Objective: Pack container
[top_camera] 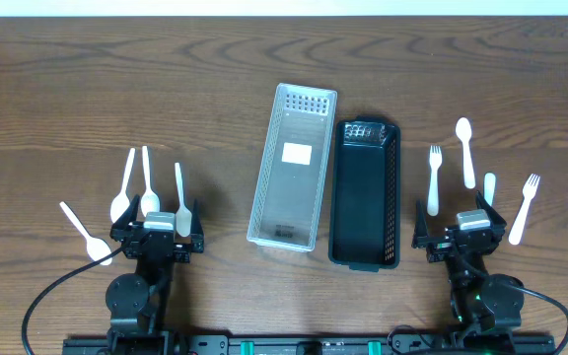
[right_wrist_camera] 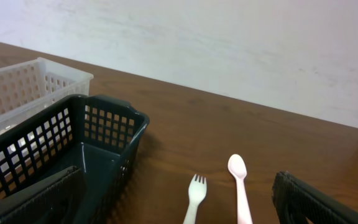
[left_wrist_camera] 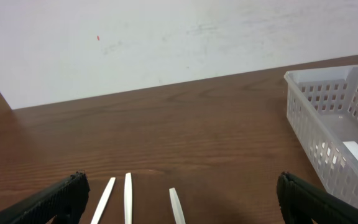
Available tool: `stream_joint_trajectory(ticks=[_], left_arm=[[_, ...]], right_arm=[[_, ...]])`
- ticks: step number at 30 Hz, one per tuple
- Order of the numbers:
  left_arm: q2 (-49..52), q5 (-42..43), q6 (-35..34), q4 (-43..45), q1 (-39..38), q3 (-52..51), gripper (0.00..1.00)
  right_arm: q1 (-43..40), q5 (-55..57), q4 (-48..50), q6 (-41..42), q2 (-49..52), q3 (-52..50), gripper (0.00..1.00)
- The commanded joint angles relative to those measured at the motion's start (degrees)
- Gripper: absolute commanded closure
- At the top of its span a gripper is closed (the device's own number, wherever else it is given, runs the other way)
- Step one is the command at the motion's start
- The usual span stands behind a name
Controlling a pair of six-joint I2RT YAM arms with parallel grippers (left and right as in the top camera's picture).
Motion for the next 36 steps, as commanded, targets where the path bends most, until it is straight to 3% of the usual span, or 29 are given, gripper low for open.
stream_joint_trajectory(ticks=[1, 36], left_arm=[[0.07, 1.90, -0.31, -2.14, -0.20, -0.81, 0.02], [0.07, 1.92, -0.31, -1.97, -0.20, -0.81, 0.02]], right_arm=[[-0.52, -0.22, -0.04, -0.83, -0.35, -0.24, 0.01], [-0.52, -0.85, -0.02, 0.13, -0.35, -0.24, 0.01]])
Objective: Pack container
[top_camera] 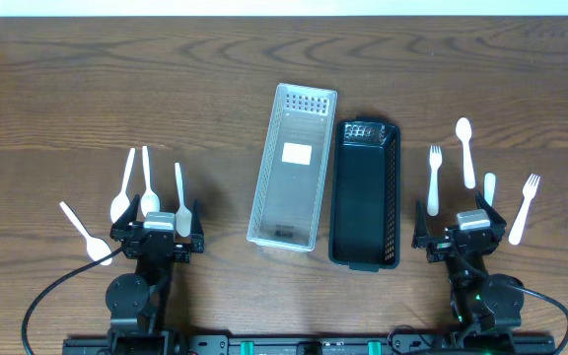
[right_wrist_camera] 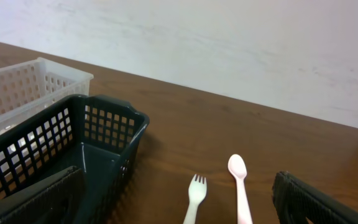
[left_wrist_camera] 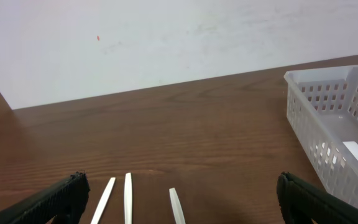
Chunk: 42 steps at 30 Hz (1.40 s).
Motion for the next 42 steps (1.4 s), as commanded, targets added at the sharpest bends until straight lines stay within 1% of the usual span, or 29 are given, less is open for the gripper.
stream_joint_trajectory(ticks=[1, 4, 5, 7, 8, 9, 10, 13, 17, 19, 22, 24, 27, 28, 30, 32, 34, 35, 37, 38, 39, 40, 42], left_arm=[[0.07, 1.90, -0.28, -2.01, -0.20, -0.81, 0.02], [0.13, 1.92, -1.20, -2.03, -0.20, -0.81, 0.02], [0.26, 1.92, -4.35, -1.92, -0.20, -0.79, 0.02], [0.66, 1.92, -15.37, -3.45, -0.20, 0.20, 0.02], [1.01, 1.92, -19.71, -5.29, -0.20, 1.29, 0.02], [1.60, 1.92, -23.06, -7.89, -0.20, 2.97, 0.02], [2.29, 1.92, -24.15, -9.99, -0.20, 4.74, 0.02], [6.38, 1.88, -22.32, -15.63, -0.20, 12.35, 0.02], [16.15, 1.88, -19.17, -19.04, -0.20, 25.09, 0.02], [21.88, 1.86, -16.98, -20.57, -0.20, 31.54, 0.02], [31.91, 0.37, -16.15, -26.86, -0.20, 42.14, 0.02], [39.08, 0.37, -16.13, -34.05, -0.20, 49.57, 0.02], [47.39, 0.37, -16.13, -44.41, -0.20, 58.21, 0.02], [50.29, 0.33, -16.11, -48.11, -0.17, 61.13, 0.02], [54.10, 0.39, -16.13, -51.69, -0.20, 64.17, 0.02], [56.63, 0.44, -16.44, -52.63, -0.20, 64.85, 0.02], [58.42, 0.68, -16.98, -53.46, -0.20, 64.83, 0.02], [59.30, 0.87, -16.96, -53.81, -0.20, 64.83, 0.02], [60.76, 0.83, -16.96, -54.27, -0.20, 64.83, 0.02], [61.51, 0.85, -16.96, -54.42, -0.20, 64.83, 0.02], [62.12, 0.85, -16.96, -54.60, -0.20, 64.83, 0.02], [62.79, 0.85, -16.96, -54.95, -0.20, 64.83, 0.02], [63.95, 0.85, -16.96, -55.82, -0.20, 64.83, 0.02]], right_arm=[[-0.52, -0.76, -0.02, 1.62, -0.35, -0.24, 0.01], [-0.55, -0.13, -0.24, 8.09, 0.57, -0.24, 0.01], [-0.55, -0.13, -0.22, 11.39, 1.31, -0.24, 0.01], [-0.55, -0.13, -0.13, 17.73, 2.69, -0.22, 0.01], [-0.55, -0.13, -0.15, 19.67, 3.17, -0.07, 0.01], [-0.55, -0.13, -0.13, 20.87, 3.65, 0.39, 0.01], [-0.55, -0.11, -0.15, 20.81, 3.98, 1.07, 0.01], [-0.59, -0.11, -0.28, 18.05, 5.25, 4.50, 0.01], [-0.59, 1.33, -1.46, 15.47, 9.64, 10.69, 0.01], [-0.59, 1.42, -3.52, 12.96, 13.66, 15.41, 0.01], [-0.59, 2.80, -8.83, 10.60, 21.77, 24.74, 0.01], [-0.59, 3.34, -14.62, 9.94, 27.93, 32.11, 0.01], [-0.59, 1.75, -28.92, 9.81, 37.64, 44.68, 0.01], [-0.59, 0.46, -36.09, 9.84, 41.29, 49.70, 0.01], [-0.59, -0.52, -46.14, 9.81, 46.40, 56.30, 0.01], [-0.59, -0.79, -53.16, 10.12, 50.42, 60.43, 0.01], [-0.59, -0.76, -55.56, 10.32, 52.81, 60.94, 0.01], [-0.59, -0.63, -56.19, 10.29, 54.23, 60.65, 0.05], [-0.59, 0.61, -56.50, 11.54, 57.11, 59.84, 0.49], [-0.59, 1.97, -56.65, 14.27, 59.10, 59.25, 0.72], [-0.59, 2.75, -56.85, 16.48, 60.67, 58.77, 0.86], [-0.59, 2.89, -56.98, 18.49, 62.55, 58.21, 0.98], [-0.59, 2.75, -57.11, 21.75, 66.29, 57.27, 0.99]])
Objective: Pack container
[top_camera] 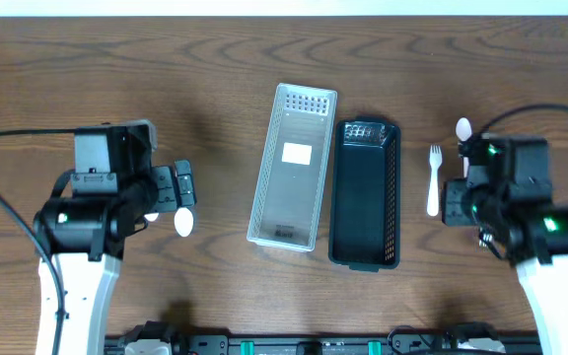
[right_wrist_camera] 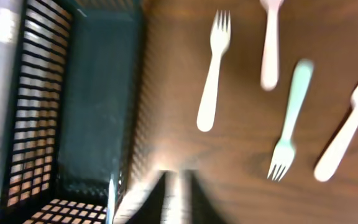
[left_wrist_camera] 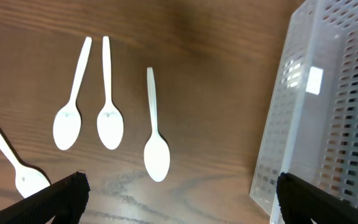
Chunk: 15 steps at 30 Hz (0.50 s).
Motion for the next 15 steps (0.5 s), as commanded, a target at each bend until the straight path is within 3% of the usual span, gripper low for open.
stream_joint_trajectory(ticks=[1, 8, 15], left_arm=[[1.81, -0.22, -0.07, -1.40, -0.20, 1.22, 0.02], [3.63, -0.22, -0.07, -3.23, -0.20, 1.22, 0.02], [3.72, -0.22, -0.07, -3.28, -0.20, 1.22, 0.02]], right_arm=[[-0.59, 1.09, -0.44, 6.91, 5.84, -2.08, 0.99], [-0.48, -0.20, 0.50, 6.75, 19.71, -2.49, 0.99], [-0.48, -18.69, 8.94, -1.38, 29.29, -2.47, 0.99]])
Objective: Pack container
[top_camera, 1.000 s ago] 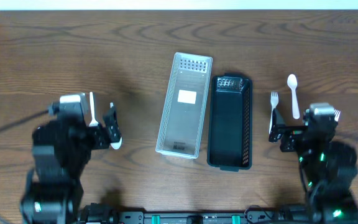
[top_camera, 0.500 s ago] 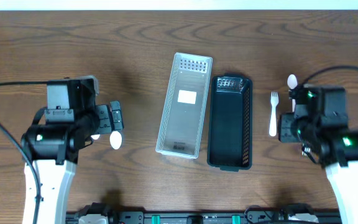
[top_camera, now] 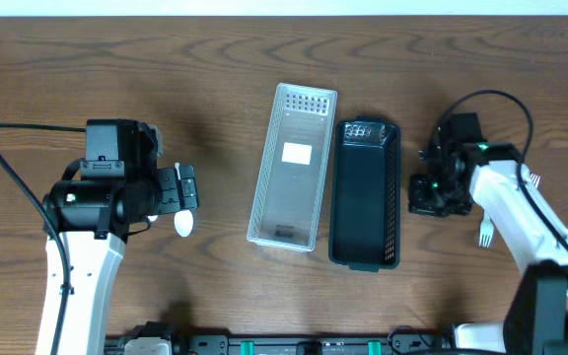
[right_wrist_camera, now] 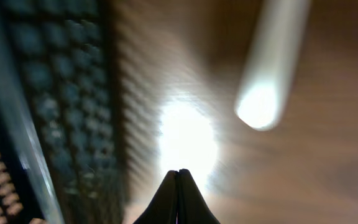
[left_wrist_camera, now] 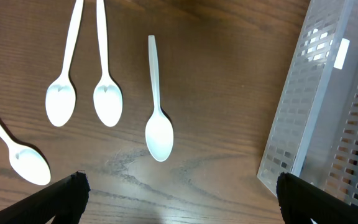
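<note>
Several white spoons [left_wrist_camera: 158, 134] lie on the wood left of the clear basket [top_camera: 294, 168]. My left gripper [left_wrist_camera: 179, 199] hangs above them, pointing down with its fingers [left_wrist_camera: 67, 199] wide open and nothing between them. In the overhead view the left gripper [top_camera: 180, 187] hides all but one spoon bowl [top_camera: 183, 225]. The black basket [top_camera: 365, 192] stands beside the clear one. Low over the table just right of it, my right gripper [right_wrist_camera: 179, 177] is shut with nothing in it. A blurred white utensil handle [right_wrist_camera: 272, 68] lies just ahead of its tips.
A pale green fork [top_camera: 484, 232] lies right of the right gripper [top_camera: 432, 192], and the arm covers the other forks. The clear basket [left_wrist_camera: 328, 106] has a white label inside. Cables loop over both arms. The table's far edge is along the top.
The right gripper has moved left and down, from above the forks to close over the table beside the black basket, and its fingers are pressed together. The left gripper shifted slightly over the spoons, still open.
Both arms sat parked at the front edge, grippers wide open, cameras looking across the table. By half a second ago both were out over the table pointing down, left over the spoons, right over the forks. Now the right one is low and shut by the black basket.
</note>
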Available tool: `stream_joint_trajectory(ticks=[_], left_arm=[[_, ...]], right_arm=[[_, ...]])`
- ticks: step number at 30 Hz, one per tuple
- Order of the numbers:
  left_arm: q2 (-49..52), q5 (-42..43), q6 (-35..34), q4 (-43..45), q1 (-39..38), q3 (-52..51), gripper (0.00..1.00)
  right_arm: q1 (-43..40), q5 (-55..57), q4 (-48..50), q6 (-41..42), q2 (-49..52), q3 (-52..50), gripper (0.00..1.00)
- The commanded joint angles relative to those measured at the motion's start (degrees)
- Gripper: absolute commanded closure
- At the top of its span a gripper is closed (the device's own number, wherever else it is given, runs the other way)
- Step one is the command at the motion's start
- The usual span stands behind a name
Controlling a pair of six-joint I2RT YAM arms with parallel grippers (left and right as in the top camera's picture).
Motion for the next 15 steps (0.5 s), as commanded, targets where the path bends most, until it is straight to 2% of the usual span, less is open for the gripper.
stream_joint_trajectory(ticks=[1, 7, 15], left_arm=[[0.17, -0.22, -0.07, -0.33, -0.20, 1.22, 0.02], [0.17, -0.22, -0.07, -0.35, -0.20, 1.22, 0.02], [0.17, -0.22, -0.07, -0.35, -0.20, 1.22, 0.02]], right_arm=[[-0.48, -14.12, 3.48, -5.11, 2.58, -0.22, 0.99], [-0.48, -21.68, 10.86, -5.33, 3.15, -0.20, 0.94], [-0.48, -22.62, 19.06, -2.73, 3.15, -0.20, 0.93]])
